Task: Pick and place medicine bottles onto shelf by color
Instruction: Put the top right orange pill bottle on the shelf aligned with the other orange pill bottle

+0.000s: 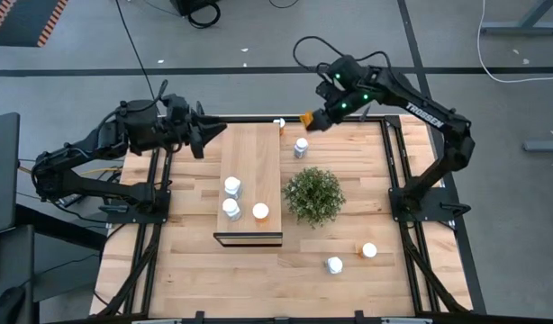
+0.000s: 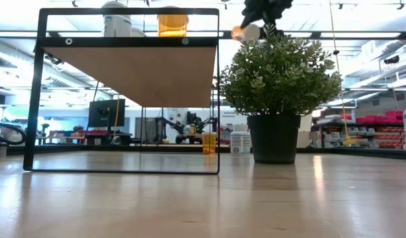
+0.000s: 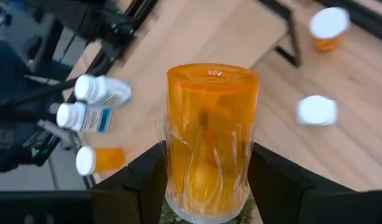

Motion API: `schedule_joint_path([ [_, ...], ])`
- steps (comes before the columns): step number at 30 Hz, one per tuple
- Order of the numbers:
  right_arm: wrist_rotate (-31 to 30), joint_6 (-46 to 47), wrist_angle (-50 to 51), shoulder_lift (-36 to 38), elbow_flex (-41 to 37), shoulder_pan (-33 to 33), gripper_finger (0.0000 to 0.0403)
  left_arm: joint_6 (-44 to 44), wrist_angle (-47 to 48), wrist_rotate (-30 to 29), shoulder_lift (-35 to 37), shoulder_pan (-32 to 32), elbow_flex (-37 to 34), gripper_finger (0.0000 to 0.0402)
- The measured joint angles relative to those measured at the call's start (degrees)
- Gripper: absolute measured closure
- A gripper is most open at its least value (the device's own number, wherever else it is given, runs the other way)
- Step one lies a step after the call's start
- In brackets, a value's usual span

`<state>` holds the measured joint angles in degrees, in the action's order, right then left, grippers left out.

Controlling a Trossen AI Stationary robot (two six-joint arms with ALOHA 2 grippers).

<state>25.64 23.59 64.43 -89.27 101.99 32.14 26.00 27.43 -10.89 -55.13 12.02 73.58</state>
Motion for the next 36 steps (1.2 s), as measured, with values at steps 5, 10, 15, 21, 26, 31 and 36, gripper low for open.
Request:
schedule_joint_path([
  [5,-0.32,0.11,-0.29,-0.54,-0.04,-5.11,0.0199,-4.64,-5.43,0.01,-0.51,0.20,0.02,0.0239],
  [10,-0.98,-0.48,-0.35,-0.59,-0.04,-8.18,0.0199,-3.06,-5.05,-0.05,-0.76,0.41,0.00,0.0239],
  [15,0.65,-0.17,-2.67,-0.59,-0.04,-10.07,0.0199,1.09,-11.52,2.53,-3.58,0.41,0.00,0.0239],
  [21,1.65,-1.38,-7.73,-0.52,3.97,-13.15,0.0198,1.86,-17.54,19.55,-12.61,0.32,2.18,0.0239],
  [26,1.62,-5.60,-7.36,-0.50,7.58,-15.71,0.0198,1.82,-18.03,21.22,-18.41,0.78,6.23,0.0239],
  [31,0.31,-6.93,-7.17,-0.52,8.26,-17.04,0.0199,-0.08,-17.41,21.62,-21.12,2.02,9.70,0.0223],
  [36,0.11,-7.30,-7.17,-0.55,8.27,-17.07,0.0198,0.19,-15.93,23.44,-22.00,2.27,11.37,0.0156],
])
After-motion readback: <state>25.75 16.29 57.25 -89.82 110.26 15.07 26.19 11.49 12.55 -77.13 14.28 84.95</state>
